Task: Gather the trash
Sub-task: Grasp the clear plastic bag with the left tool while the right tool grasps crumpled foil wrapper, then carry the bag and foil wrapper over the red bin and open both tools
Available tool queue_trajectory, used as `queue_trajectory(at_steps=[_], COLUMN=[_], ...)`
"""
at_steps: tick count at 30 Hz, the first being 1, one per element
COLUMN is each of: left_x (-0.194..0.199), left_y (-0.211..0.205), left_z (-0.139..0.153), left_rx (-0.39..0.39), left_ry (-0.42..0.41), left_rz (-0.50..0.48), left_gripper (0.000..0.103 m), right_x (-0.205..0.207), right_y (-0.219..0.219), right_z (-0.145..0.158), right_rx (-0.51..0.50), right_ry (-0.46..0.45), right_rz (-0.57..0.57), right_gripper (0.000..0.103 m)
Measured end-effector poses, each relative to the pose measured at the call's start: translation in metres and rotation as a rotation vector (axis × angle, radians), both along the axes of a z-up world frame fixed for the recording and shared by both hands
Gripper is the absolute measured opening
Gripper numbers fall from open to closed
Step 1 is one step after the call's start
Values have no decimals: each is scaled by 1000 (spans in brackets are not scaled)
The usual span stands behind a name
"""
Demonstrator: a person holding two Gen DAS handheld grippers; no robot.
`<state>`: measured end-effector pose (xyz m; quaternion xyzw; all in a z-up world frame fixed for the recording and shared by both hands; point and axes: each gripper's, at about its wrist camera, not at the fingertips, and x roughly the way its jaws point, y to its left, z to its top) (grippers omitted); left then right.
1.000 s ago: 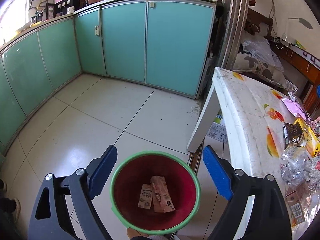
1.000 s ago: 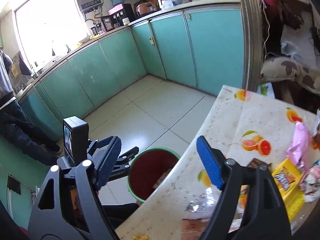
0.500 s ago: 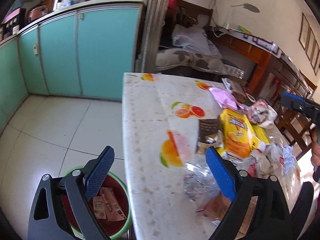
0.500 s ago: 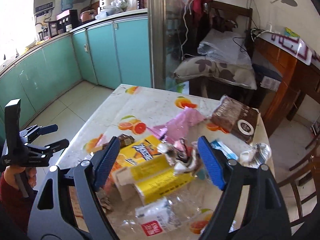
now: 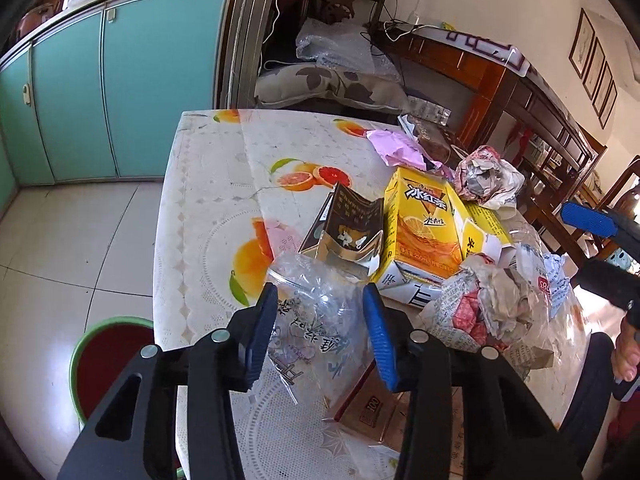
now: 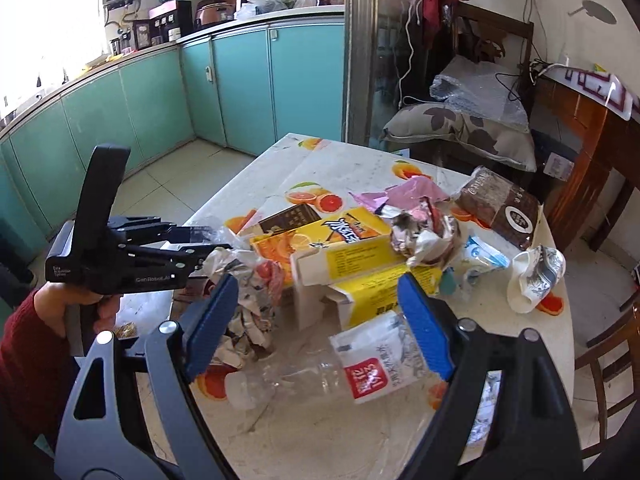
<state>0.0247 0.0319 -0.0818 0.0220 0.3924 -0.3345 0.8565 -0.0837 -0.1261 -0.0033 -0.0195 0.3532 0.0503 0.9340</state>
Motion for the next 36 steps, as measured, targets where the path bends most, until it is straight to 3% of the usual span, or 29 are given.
queue_trajectory(at_steps=[1,11,13,15,20,27,36], left_x=[-1,-6,-6,-5,3,4,4], left_y=[1,14,15,19,30,34,34], left_z=[3,21,23,24,23,25,26], left_rx=[-12,-58,-63,-67,-82,-71,-53], left_ry=[-9,-51,-61,-66,-53,-69,-82], left_rz=[1,5,13,28,75,109,119], left_gripper=[15,14,14,14,14,15,15], right_x=[1,16,19,22,23,10,8], right_y=[4,33,35,35,34,42,41], right_z=[-1,-23,-28,-34,-37,-11,0], right_rx=[1,50,48,70,103,47,79], right_ry=[2,72,84,104,113,28,-16], right_rz=[7,86,85,89,98,118,101], right_gripper=[80,79,67,47,23,23,23])
